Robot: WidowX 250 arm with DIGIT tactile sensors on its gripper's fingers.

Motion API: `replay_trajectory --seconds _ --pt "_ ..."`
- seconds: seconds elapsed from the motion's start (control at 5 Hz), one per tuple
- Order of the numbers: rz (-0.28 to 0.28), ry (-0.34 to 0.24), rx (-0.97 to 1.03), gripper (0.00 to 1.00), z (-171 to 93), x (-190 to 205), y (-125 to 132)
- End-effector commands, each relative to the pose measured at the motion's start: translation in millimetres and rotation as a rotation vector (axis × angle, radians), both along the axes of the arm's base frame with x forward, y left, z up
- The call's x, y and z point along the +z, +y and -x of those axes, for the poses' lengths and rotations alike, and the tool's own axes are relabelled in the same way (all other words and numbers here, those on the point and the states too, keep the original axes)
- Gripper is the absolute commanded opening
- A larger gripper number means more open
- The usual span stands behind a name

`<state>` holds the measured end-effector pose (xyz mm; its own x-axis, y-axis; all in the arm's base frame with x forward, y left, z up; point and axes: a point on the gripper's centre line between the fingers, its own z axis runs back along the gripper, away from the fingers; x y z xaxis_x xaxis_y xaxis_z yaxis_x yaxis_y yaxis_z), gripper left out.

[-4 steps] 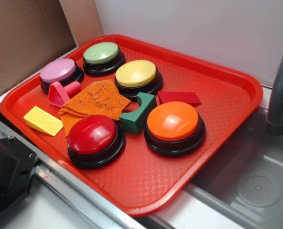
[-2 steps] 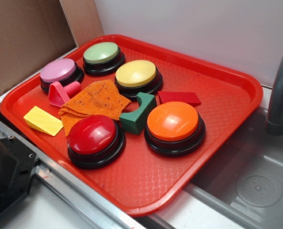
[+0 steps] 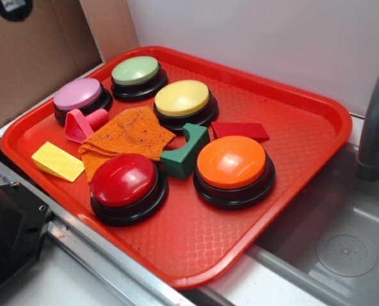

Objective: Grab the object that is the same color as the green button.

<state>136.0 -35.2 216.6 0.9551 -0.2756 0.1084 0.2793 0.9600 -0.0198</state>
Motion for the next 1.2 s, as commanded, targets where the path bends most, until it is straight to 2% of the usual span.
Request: replay_trajectory --seconds 0.0,0.2,0.4,0.6,0.8,1.0 --pt "-0.019 -0.011 -0.418 1.00 -32 -47 -24" --pt "-0.069 -0.041 -0.563 1.00 -46 -74 -32" --pt "-0.031 -0.074 -0.703 1.00 -56 -98 -44" --pt "-0.090 -0.060 -0.724 1.00 -60 -118 -53" --pt "-0.115 -0.016 -0.710 1.00 -67 -135 -58" --pt "-0.109 -0.023 -0.699 1.00 -70 -148 -66"
